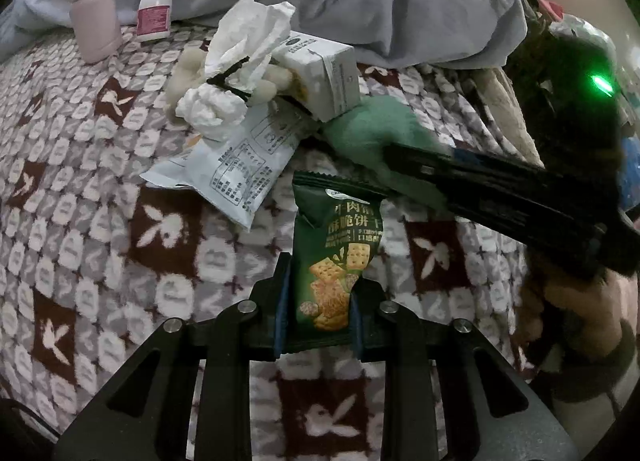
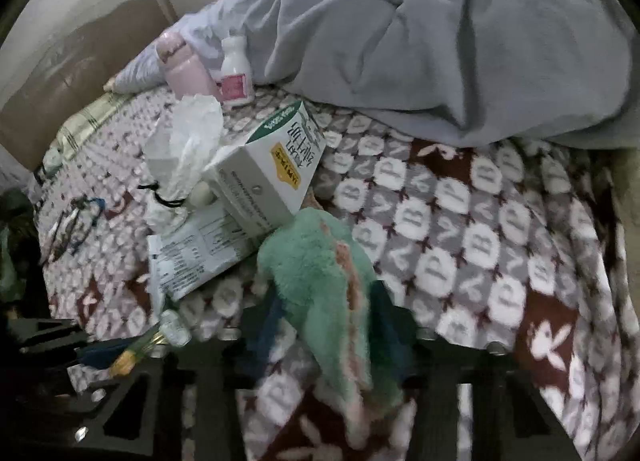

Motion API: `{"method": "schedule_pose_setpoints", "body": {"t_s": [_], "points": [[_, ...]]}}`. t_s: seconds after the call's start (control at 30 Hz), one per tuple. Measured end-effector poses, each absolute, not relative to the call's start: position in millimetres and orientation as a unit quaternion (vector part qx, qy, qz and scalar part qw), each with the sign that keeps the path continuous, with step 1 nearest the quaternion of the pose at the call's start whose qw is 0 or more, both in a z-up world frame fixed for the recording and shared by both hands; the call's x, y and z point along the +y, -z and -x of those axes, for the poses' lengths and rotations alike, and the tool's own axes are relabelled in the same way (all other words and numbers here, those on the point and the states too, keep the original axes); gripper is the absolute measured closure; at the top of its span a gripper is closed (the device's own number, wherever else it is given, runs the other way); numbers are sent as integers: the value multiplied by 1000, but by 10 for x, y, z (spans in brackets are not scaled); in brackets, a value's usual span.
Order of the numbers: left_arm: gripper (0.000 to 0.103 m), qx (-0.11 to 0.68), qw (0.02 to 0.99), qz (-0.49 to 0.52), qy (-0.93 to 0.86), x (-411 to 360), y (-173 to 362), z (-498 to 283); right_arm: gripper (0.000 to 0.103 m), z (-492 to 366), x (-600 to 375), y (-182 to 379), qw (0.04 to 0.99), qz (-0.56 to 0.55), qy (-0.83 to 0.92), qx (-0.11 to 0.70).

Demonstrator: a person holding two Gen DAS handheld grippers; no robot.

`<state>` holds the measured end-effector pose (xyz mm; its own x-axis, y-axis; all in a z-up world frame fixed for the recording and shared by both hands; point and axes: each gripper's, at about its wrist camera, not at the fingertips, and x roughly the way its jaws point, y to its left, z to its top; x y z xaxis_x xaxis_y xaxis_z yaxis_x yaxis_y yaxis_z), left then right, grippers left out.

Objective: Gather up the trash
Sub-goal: 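Grasp the green cracker packet with the left tool while the right tool grasps the green towel, then carry both items to the cream bucket and open both tools to drop them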

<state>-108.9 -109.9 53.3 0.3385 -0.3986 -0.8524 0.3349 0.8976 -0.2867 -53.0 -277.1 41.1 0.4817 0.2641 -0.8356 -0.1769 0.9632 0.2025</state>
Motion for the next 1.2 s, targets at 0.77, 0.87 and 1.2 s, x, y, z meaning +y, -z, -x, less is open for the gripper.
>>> {"method": "schedule_pose_setpoints", "body": {"t_s": [0.77, 0.87, 1.2], "points": [[81, 511, 828, 17, 232, -1297, -691, 1281, 66, 1391, -3265, -580, 866, -69, -60, 492], [81, 509, 829, 13, 232, -1329, -708, 1295, 67, 1476, -3290, -716, 877, -77, -60, 471], [81, 493, 833, -5, 250, -1577, -852, 1354, 67, 1752, -3537, -1073, 894, -122, -44, 429]]}}
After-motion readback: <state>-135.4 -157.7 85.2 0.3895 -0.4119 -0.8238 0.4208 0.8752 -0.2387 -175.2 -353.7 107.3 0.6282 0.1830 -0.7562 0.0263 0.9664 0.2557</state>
